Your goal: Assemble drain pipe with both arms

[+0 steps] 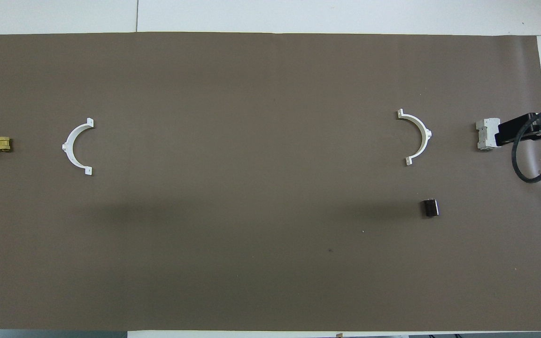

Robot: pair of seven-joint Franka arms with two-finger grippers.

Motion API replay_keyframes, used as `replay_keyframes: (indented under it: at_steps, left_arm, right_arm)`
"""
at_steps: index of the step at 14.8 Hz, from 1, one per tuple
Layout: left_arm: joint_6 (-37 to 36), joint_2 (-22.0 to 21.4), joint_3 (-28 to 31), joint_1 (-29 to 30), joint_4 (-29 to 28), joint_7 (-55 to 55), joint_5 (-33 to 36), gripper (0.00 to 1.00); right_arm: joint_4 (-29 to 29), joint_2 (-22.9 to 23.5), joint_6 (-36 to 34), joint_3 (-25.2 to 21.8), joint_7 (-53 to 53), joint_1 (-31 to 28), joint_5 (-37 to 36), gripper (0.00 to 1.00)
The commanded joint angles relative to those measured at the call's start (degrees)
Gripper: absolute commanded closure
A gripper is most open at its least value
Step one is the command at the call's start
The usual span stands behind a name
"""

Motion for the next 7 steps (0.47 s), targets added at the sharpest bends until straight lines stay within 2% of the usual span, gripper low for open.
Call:
replay_keyframes:
  at_steps: [1,7]
  left_arm:
    - [-0.9,-0.7,-0.1,-0.3,-0.4,0.7,1.3,0.00]
    - [-0.2,-0.8,-0.2,-0.3,-1.1,0.8,1.2,0.00]
  right_arm:
    - [-0.3,-0.4,0.7,0.3,0.6,-0.6,1.0,0.00]
    - [-2.0,-1.3,0.7,0.3,0.9,-0.6,1.0,0.00]
